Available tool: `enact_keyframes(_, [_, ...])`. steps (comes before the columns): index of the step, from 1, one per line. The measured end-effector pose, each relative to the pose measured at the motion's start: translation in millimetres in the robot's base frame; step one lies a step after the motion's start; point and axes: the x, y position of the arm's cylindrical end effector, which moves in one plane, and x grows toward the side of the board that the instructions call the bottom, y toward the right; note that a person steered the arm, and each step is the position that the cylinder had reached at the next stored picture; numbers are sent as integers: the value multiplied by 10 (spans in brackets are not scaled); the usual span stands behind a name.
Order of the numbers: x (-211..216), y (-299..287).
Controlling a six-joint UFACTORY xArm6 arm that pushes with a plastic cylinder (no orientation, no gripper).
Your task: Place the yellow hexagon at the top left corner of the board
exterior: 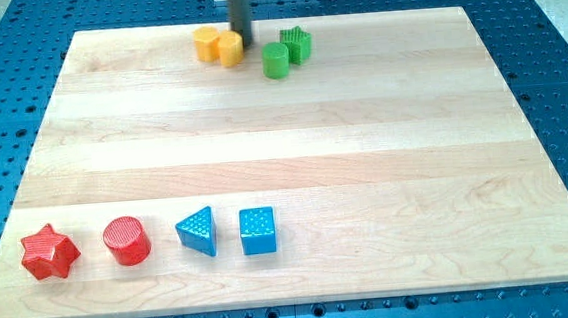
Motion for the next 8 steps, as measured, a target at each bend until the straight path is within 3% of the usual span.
enact_keyframes(1, [0, -454])
enact_keyframes(3, [403, -318])
enact_keyframes(5, [516, -1147])
enact_keyframes(6, [795, -1250])
enact_keyframes(7, [659, -1623])
enact_keyframes(8, [933, -1686])
